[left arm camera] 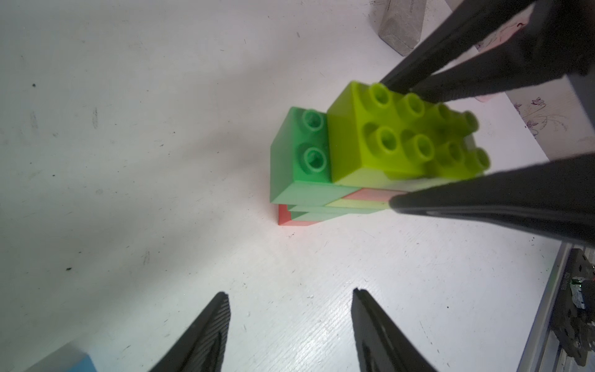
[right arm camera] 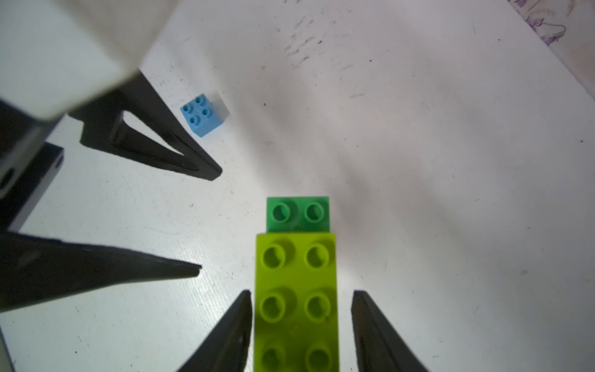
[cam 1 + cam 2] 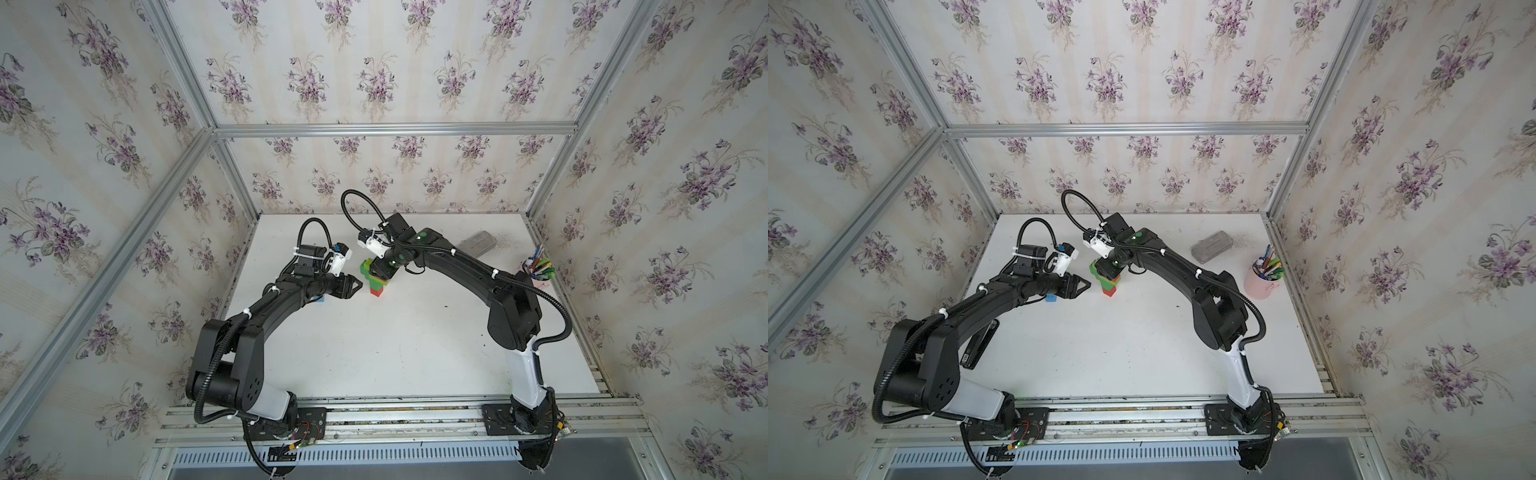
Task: Assemble a spoon with lego
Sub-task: Assemble the lego brick with the lego brick, then pick up the lego brick from the center of the board.
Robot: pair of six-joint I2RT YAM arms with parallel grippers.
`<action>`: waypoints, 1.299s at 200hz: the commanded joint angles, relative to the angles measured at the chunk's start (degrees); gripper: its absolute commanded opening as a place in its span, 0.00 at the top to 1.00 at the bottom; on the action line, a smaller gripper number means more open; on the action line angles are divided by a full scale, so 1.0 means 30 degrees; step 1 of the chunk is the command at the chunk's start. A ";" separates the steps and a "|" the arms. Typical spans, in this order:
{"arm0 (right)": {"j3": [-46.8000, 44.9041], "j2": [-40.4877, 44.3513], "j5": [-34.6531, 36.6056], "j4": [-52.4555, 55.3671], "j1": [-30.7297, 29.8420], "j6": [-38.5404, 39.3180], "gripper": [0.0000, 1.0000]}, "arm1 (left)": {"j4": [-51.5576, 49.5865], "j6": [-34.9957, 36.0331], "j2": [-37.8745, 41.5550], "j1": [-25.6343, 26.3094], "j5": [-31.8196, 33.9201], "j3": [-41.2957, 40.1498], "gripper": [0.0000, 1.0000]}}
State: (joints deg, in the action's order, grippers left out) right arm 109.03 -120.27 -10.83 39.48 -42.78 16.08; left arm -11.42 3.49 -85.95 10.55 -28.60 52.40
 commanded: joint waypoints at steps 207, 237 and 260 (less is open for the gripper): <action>-0.6571 0.7626 0.0402 -0.3435 0.1444 0.0266 0.27 | -1.1289 0.1602 -0.5276 -0.2131 0.8189 0.5840 0.31; -0.6659 0.7691 0.0386 -0.3436 0.1532 0.0208 0.27 | -1.1195 0.1793 -0.6304 -0.2138 0.8588 0.6568 0.31; -0.6665 0.7767 0.0446 -0.3406 0.1621 0.0190 0.27 | -1.0987 0.1781 -0.6960 -0.2138 0.8740 0.6972 0.32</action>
State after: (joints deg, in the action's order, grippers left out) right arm 88.97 -97.58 -9.76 29.87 -38.17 16.88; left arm -44.23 8.60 -105.49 4.16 -3.62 72.27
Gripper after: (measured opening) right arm 0.733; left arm 0.691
